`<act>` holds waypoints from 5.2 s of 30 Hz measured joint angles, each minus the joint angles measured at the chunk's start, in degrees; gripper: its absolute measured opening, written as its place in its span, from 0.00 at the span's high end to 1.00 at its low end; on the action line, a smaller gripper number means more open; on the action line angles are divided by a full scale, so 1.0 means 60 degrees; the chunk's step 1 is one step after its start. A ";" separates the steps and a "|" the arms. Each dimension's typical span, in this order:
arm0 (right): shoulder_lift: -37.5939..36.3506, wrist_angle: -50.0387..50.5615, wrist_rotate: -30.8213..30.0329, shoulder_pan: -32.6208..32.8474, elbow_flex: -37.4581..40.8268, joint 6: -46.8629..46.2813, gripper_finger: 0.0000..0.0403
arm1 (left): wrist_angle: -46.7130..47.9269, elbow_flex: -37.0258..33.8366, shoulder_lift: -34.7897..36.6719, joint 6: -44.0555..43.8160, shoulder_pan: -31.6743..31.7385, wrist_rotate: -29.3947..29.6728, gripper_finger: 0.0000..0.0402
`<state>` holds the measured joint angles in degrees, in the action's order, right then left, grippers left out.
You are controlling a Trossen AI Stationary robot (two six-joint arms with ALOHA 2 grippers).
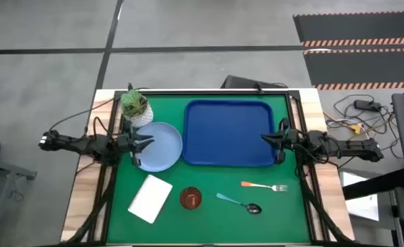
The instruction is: Pick and place plate/cup/fork/spoon on tray
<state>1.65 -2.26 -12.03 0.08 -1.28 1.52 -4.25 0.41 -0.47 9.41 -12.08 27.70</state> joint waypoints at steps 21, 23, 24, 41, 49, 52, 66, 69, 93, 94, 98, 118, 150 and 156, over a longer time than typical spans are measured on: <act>0.0000 -0.0003 -0.0003 0.0000 -0.0003 0.0000 0.98 | -0.0003 0.0003 0.0002 0.0000 0.0001 0.0000 0.90; 0.0000 -0.0003 -0.0003 0.0002 -0.0002 0.0000 0.98 | -0.0002 0.0001 0.0000 0.0000 0.0000 0.0000 0.90; 0.0000 -0.0003 0.0000 0.0003 -0.0003 0.0000 0.98 | -0.0002 0.0001 0.0001 0.0000 0.0002 0.0000 0.90; 0.0000 -0.0003 0.0000 0.0000 -0.0003 0.0000 0.98 | 0.0000 0.0000 0.0003 0.0000 0.0002 0.0000 0.90; 0.0000 -0.0001 -0.0002 0.0001 -0.0003 0.0000 0.98 | -0.0002 0.0003 0.0003 0.0000 0.0002 0.0000 0.90; 0.0000 -0.0003 0.0000 0.0000 -0.0003 0.0000 0.98 | -0.0004 0.0000 0.0000 0.0000 0.0002 0.0000 0.90; 0.0000 -0.0003 0.0000 0.0000 -0.0003 0.0000 0.98 | 0.0000 0.0000 0.0001 0.0000 0.0003 0.0000 0.90; 0.0000 0.0000 -0.0001 0.0000 -0.0003 0.0000 0.98 | 0.0000 0.0000 0.0000 0.0000 0.0000 0.0000 0.90; 0.0000 -0.0003 0.0000 0.0000 -0.0003 0.0000 0.98 | 0.0000 0.0003 0.0000 0.0000 0.0004 0.0000 0.90; 0.0000 -0.0003 0.0000 0.0000 -0.0003 0.0000 0.98 | -0.0003 0.0003 0.0000 0.0000 0.0000 0.0000 0.90; 0.0000 -0.0003 0.0000 0.0000 -0.0003 -0.0003 0.98 | 0.0000 0.0000 0.0003 0.0000 0.0001 0.0000 0.90; 0.0000 0.0000 0.0000 0.0003 -0.0002 -0.4579 0.98 | -0.0811 0.0003 0.0000 -0.0004 0.0000 0.0000 0.90; 0.0089 0.0048 -0.0460 0.0026 0.0011 -0.4766 0.98 | -0.4052 0.0000 -0.0372 0.1409 0.0007 -0.0068 0.90; 0.0631 -0.0510 -0.0705 0.0026 0.0055 -0.6313 0.98 | -0.5368 0.0048 -0.0390 0.2690 0.0012 -0.0066 0.90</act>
<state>5.44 -5.32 -16.26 0.23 -0.95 -36.36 -36.46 0.70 -2.81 25.55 -12.01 27.31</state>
